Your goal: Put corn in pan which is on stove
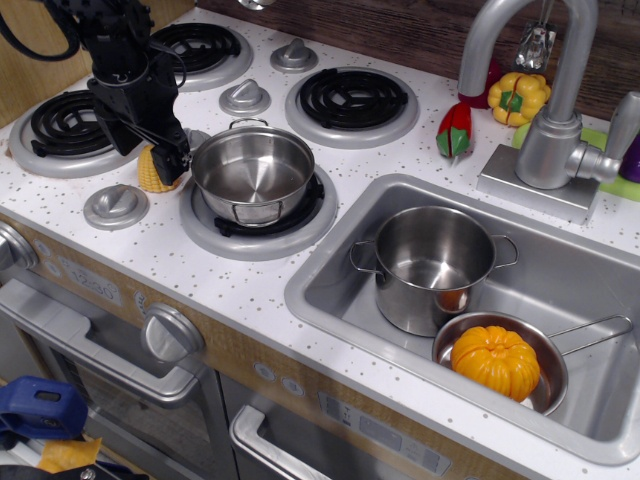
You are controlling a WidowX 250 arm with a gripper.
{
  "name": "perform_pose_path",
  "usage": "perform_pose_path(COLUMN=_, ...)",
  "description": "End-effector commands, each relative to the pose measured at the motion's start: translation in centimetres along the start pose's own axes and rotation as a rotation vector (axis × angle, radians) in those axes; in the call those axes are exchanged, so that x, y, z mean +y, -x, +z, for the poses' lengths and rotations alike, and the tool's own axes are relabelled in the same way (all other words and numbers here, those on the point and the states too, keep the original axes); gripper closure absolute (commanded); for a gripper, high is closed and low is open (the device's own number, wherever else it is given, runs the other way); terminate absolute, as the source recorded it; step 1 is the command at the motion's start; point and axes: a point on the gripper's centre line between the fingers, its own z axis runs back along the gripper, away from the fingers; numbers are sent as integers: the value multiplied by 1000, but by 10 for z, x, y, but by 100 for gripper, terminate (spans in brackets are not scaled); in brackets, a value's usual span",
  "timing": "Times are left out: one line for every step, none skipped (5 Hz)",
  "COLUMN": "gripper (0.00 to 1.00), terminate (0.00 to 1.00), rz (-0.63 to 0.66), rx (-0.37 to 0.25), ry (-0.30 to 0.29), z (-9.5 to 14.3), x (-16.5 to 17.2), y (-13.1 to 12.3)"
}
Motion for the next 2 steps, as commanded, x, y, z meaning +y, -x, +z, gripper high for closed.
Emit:
perform_pose_path(gripper=0, terminate=0, rz=28, rx=-44, ry=-1, z=-5, x=14, y=1)
perform_pose_path(gripper=100, terminate=0, rz=23, rx=-52, ry=-6, z=-1, x=14, y=-3)
